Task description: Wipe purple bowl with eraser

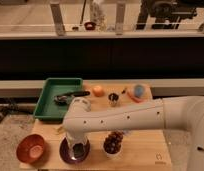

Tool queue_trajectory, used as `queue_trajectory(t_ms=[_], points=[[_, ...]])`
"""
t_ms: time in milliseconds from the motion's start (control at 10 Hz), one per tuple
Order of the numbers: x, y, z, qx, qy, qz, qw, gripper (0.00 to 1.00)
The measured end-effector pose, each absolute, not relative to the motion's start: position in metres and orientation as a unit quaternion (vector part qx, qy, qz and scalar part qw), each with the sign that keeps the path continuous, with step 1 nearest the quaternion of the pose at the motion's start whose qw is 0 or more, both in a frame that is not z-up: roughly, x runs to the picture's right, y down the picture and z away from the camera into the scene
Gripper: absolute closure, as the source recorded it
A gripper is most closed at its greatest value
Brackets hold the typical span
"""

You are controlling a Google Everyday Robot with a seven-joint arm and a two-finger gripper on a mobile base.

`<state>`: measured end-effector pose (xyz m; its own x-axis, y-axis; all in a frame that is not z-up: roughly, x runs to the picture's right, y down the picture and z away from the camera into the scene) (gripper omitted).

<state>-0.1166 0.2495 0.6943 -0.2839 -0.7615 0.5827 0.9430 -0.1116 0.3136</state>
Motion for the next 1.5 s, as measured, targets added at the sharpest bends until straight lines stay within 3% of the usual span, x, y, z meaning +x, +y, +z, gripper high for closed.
queue_trajectory(t_ms=[500,1500], points=[[-0.132,0.266,0.710,-0.097,-0.335,-0.744,0.570,1.00],[-0.139,0.251,0.735,-0.101,-0.338,-0.760,0.545,1.00]])
